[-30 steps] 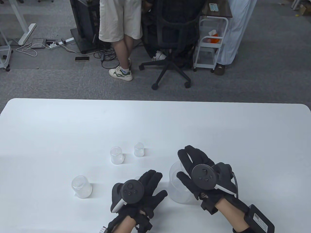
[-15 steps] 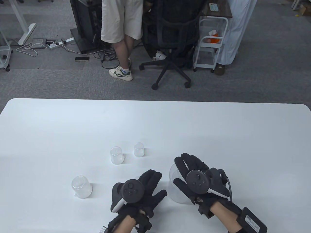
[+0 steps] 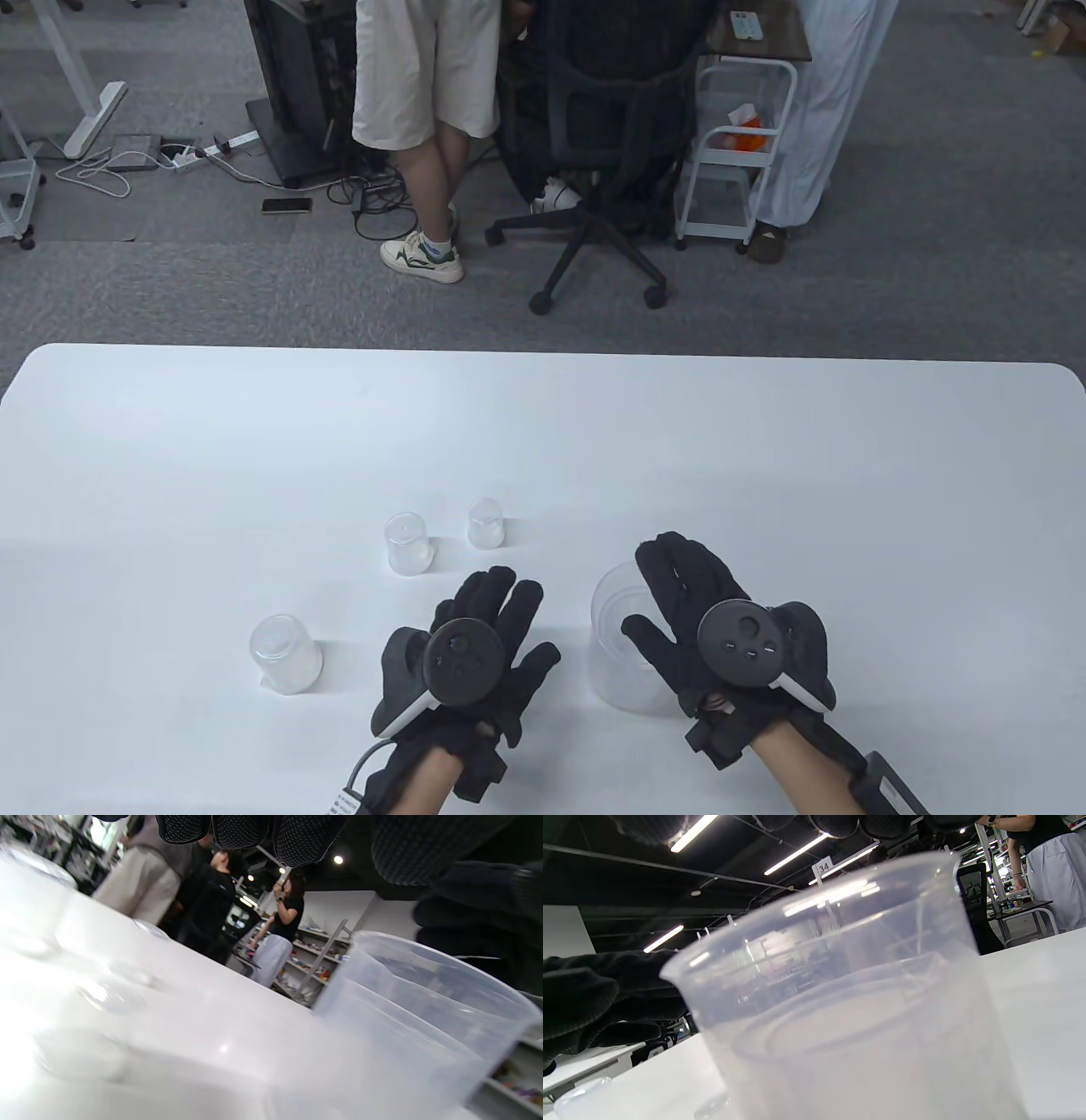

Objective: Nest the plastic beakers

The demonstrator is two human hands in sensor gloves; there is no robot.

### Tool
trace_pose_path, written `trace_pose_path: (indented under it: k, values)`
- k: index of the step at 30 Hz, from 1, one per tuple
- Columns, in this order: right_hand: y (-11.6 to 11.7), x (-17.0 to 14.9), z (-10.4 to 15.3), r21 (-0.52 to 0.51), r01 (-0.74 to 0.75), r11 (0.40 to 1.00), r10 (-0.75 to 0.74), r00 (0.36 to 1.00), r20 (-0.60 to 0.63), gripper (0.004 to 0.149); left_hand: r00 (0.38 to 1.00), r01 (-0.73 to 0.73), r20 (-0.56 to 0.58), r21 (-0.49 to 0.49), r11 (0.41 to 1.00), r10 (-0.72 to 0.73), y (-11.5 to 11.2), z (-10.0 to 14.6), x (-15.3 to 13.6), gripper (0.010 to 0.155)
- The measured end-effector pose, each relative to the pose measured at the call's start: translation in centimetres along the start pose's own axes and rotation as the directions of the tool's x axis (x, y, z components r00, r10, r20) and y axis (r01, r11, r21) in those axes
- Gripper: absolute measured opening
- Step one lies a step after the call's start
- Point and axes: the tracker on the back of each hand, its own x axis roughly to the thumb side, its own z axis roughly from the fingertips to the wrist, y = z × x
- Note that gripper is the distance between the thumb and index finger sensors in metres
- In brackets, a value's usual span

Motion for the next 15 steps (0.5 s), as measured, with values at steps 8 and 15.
trace_pose_path:
  k: [8,15]
  values:
    - [-0.8,-1.1,1.7,-0.074,0.177,0.982,-0.177,0.984,-0.001,0.074,0.970,0.104,-0.227,0.051,0.993,-0.090,4.6,1.5,-6.0,0.068]
    - [-0.8,-2.1,2.9,-0.075,0.272,0.959,-0.273,0.962,-0.009,0.075,0.890,0.147,-0.441,0.032,0.989,-0.118,6.0,3.3,-12.2,0.068]
